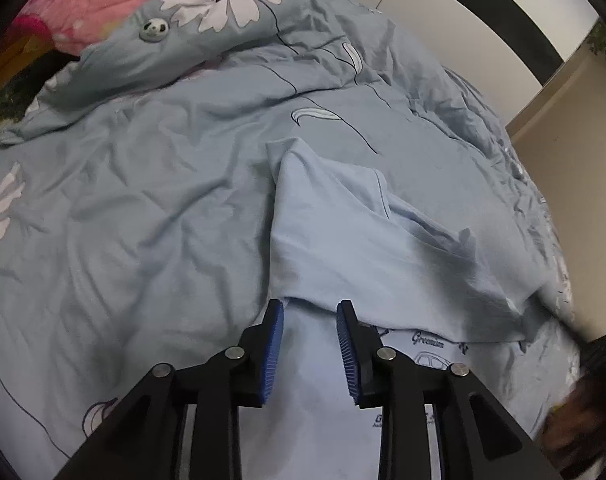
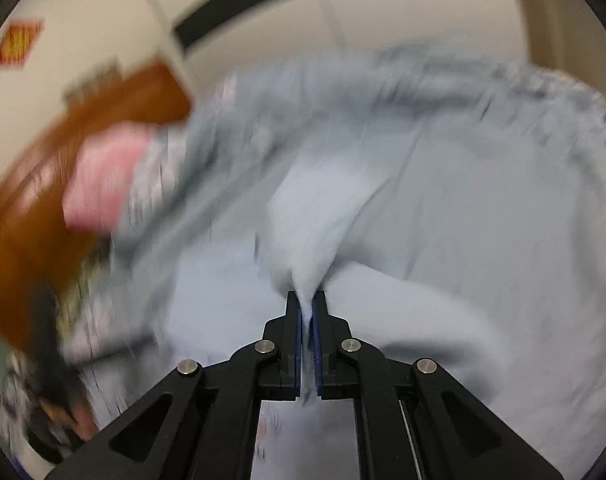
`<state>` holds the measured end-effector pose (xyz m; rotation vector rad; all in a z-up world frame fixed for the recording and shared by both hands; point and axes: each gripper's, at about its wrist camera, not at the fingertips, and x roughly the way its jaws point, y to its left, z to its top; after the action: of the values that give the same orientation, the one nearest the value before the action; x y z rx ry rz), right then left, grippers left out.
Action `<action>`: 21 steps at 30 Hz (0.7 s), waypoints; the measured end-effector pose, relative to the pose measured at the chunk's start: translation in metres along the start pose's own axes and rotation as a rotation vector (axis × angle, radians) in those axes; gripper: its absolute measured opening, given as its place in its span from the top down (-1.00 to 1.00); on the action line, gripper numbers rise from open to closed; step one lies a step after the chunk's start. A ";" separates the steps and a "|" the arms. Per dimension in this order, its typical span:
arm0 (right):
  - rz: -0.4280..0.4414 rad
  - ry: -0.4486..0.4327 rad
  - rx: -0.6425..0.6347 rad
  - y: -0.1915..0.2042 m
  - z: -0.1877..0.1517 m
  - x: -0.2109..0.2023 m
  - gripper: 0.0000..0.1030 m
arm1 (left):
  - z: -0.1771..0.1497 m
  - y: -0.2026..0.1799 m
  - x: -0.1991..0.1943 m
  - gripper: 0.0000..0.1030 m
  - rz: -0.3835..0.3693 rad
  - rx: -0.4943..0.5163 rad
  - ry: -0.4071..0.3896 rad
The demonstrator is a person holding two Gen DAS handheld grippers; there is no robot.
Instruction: Fold clothes
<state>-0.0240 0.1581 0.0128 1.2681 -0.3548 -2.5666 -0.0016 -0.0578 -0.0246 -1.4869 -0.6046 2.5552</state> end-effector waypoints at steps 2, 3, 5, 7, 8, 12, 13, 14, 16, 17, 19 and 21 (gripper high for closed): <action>0.014 0.071 -0.004 0.002 -0.019 0.018 0.91 | 0.000 -0.001 0.003 0.35 -0.033 0.001 0.015; 0.013 0.097 -0.010 0.002 -0.025 0.023 0.90 | 0.001 -0.004 0.006 0.35 -0.056 -0.002 0.022; -0.005 0.127 -0.034 0.003 -0.037 0.023 0.86 | 0.003 -0.011 0.012 0.30 -0.104 -0.011 0.038; 0.010 0.142 -0.049 0.003 -0.050 0.016 0.71 | 0.006 -0.021 0.019 0.27 -0.163 -0.025 0.057; 0.036 0.149 -0.045 0.001 -0.054 0.012 0.38 | 0.008 -0.029 0.024 0.23 -0.191 -0.027 0.069; 0.106 0.143 -0.003 -0.014 -0.068 -0.012 0.14 | 0.016 -0.073 0.048 0.20 -0.257 0.015 0.124; 0.092 0.131 0.014 -0.020 -0.072 -0.019 0.14 | 0.018 -0.088 0.054 0.20 -0.268 0.039 0.139; 0.070 0.120 0.035 -0.025 -0.073 -0.025 0.14 | 0.019 -0.103 0.061 0.19 -0.271 0.067 0.154; 0.042 0.098 0.096 -0.040 -0.076 -0.035 0.14 | 0.023 -0.135 0.075 0.18 -0.265 0.130 0.184; 0.030 0.084 0.127 -0.048 -0.078 -0.041 0.14 | 0.024 -0.149 0.084 0.16 -0.253 0.158 0.204; 0.007 0.058 0.186 -0.065 -0.083 -0.055 0.14 | 0.026 -0.169 0.104 0.16 -0.205 0.183 0.247; -0.007 0.046 0.218 -0.076 -0.088 -0.066 0.14 | 0.027 -0.184 0.124 0.16 -0.145 0.198 0.287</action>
<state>0.0761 0.2416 -0.0155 1.3995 -0.6362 -2.5550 -0.1048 0.1399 -0.0391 -1.6307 -0.3920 2.1687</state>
